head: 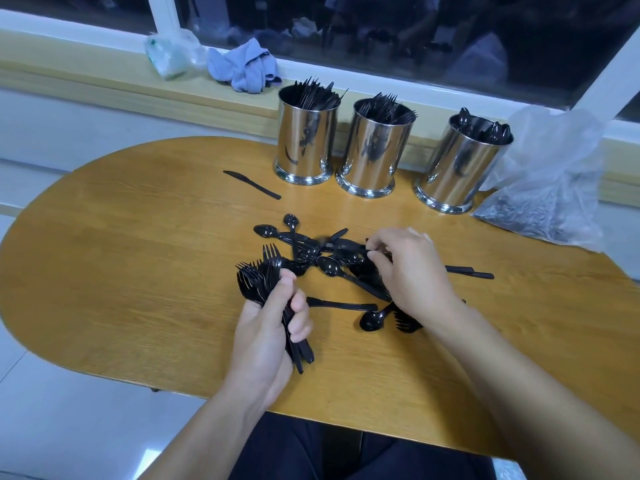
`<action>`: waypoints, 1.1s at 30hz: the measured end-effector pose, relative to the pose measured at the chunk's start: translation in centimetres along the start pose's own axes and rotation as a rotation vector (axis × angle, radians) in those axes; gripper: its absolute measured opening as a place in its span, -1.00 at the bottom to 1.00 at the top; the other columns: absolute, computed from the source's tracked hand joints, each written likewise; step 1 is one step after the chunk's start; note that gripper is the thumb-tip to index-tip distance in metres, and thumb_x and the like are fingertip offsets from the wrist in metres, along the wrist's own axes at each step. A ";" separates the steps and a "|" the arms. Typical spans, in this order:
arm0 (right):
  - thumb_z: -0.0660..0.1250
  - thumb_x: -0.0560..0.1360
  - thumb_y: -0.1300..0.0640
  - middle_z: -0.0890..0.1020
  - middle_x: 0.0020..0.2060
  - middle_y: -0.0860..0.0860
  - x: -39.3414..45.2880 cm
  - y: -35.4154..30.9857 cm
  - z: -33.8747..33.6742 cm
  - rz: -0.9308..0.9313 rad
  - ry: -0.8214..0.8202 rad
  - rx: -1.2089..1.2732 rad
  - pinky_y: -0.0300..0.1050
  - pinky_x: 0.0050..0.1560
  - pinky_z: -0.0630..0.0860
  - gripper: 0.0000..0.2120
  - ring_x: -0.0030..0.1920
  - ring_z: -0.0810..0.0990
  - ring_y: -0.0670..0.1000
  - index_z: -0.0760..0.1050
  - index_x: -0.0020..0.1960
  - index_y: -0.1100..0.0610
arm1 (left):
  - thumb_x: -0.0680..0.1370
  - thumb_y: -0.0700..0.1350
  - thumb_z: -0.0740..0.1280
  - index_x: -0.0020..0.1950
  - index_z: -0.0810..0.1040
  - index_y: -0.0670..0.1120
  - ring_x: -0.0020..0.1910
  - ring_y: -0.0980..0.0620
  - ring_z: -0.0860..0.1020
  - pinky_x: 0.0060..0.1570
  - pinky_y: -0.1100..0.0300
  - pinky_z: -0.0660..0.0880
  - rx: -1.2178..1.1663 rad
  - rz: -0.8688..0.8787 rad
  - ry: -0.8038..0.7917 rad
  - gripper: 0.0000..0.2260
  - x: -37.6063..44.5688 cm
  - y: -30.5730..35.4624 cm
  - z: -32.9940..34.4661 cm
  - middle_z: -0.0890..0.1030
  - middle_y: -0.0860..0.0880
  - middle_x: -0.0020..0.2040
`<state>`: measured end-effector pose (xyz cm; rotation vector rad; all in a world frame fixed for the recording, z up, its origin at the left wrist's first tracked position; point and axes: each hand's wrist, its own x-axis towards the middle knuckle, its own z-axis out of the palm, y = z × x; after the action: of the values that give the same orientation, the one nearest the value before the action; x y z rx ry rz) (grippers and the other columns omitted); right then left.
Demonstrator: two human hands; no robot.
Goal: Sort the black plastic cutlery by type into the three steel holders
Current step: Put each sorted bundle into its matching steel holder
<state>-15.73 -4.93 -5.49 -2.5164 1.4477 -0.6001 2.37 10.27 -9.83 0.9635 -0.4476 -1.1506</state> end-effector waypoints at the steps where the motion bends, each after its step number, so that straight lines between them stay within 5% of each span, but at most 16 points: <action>1: 0.42 0.68 0.08 0.60 -0.18 -0.17 -0.9 -0.9 -0.7 0.048 -0.006 0.140 -0.21 -0.06 0.48 -0.92 -0.18 0.48 -0.16 0.62 0.01 -0.06 | 0.77 0.02 0.36 -0.03 0.49 -0.10 -0.34 0.03 0.20 -0.35 0.17 0.22 0.050 0.022 -0.011 -0.74 0.0 0.0 0.0 0.33 -0.06 -0.24; 3: 0.44 0.66 0.09 0.65 -0.24 -0.09 -3.3 -2.9 -1.6 0.130 -0.080 0.486 -0.24 -0.23 0.48 -0.89 -0.29 0.50 -0.18 0.64 -0.03 -0.05 | 0.75 0.03 0.42 -0.06 0.49 -0.08 -0.31 -0.02 0.12 -0.32 0.10 0.14 0.100 0.065 -0.037 -0.72 -0.1 0.0 0.1 0.22 -0.10 -0.24; 5: 0.47 0.65 0.15 0.71 -0.22 0.00 -5.9 -4.7 -1.7 0.160 -0.194 0.720 -0.19 -0.20 0.50 -0.89 -0.26 0.54 -0.11 0.68 -0.05 0.02 | 0.68 0.06 0.52 0.06 0.60 -0.06 -0.31 -0.01 0.14 -0.32 0.11 0.14 0.086 0.085 -0.067 -0.78 -0.2 -0.2 0.1 0.21 -0.08 -0.24; 8: 0.48 0.65 0.17 0.72 -0.21 0.05 -8.5 -5.6 -0.6 0.159 -0.308 0.809 -0.12 -0.16 0.51 -0.89 -0.25 0.53 -0.06 0.72 -0.04 0.03 | 0.58 0.08 0.61 0.27 0.62 -0.19 -0.29 0.06 0.33 -0.37 0.21 0.26 0.079 0.068 -0.075 -0.56 0.0 -0.4 0.1 0.42 -0.07 -0.18; 11: 0.47 0.65 0.13 0.67 -0.25 -0.01 -9.5 -5.7 0.0 0.153 -0.306 0.816 -0.17 -0.17 0.46 -0.87 -0.26 0.47 -0.13 0.75 -0.05 0.00 | 0.67 -0.03 0.48 0.29 0.61 -0.20 -0.25 0.04 0.40 -0.34 0.22 0.33 0.039 0.030 -0.054 -0.70 -0.1 -0.3 0.4 0.55 -0.10 -0.10; 14: 0.48 0.65 0.06 0.69 -0.20 -0.16 -9.5 -4.3 -0.5 0.129 -0.160 0.670 -0.29 -0.15 0.43 -0.89 -0.22 0.54 -0.13 0.77 -0.01 -0.05 | 0.73 -0.03 0.37 0.26 0.60 -0.09 -0.28 0.00 0.30 -0.22 0.12 0.29 -0.024 -0.022 -0.023 -0.83 -0.2 -0.2 0.4 0.43 -0.06 -0.21; 17: 0.50 0.61 -0.04 0.61 -0.11 -0.20 -8.5 -0.5 -0.6 0.128 0.077 0.191 -0.13 -0.02 0.52 -0.88 -0.12 0.53 -0.13 0.71 0.12 -0.08 | 0.76 -0.05 0.34 0.22 0.60 -0.07 -0.25 0.02 0.30 -0.20 0.12 0.32 -0.075 -0.022 0.000 -0.88 -0.1 -0.3 0.3 0.33 -0.03 -0.23; 20: 0.44 0.60 -0.24 0.59 -0.08 -0.19 -7.4 2.2 -0.6 0.200 0.053 -0.029 0.05 0.15 0.53 -0.72 -0.02 0.57 -0.07 0.69 0.14 -0.07 | 0.77 -0.08 0.32 0.18 0.60 -0.11 -0.21 0.00 0.28 -0.15 0.07 0.34 -0.081 -0.004 0.010 -0.87 0.0 -0.4 0.6 0.25 -0.05 -0.23; 24: 0.44 0.57 -0.30 0.59 -0.16 -0.17 -6.7 2.8 -0.4 0.195 0.002 -0.109 0.07 0.17 0.52 -0.70 -0.06 0.57 -0.05 0.71 0.00 -0.07 | 0.77 -0.07 0.33 0.19 0.58 -0.13 -0.22 0.00 0.34 -0.17 0.06 0.36 -0.031 -0.004 -0.008 -0.86 -0.2 -0.5 0.9 0.28 -0.05 -0.23; 33: 0.49 0.62 -0.04 0.60 -0.19 -0.20 -5.6 3.1 0.3 0.199 0.002 -0.011 0.09 0.27 0.49 -0.86 -0.05 0.55 -0.06 0.66 -0.11 -0.10 | 0.78 -0.08 0.33 0.23 0.57 -0.12 -0.21 0.00 0.42 -0.12 0.03 0.37 -0.008 -0.020 -0.030 -0.87 -0.3 -0.5 0.8 0.36 -0.06 -0.21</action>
<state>-20.57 -1.71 -8.32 -2.3412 1.6789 -0.5611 1.46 10.15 -9.75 0.9470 -0.4579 -1.1855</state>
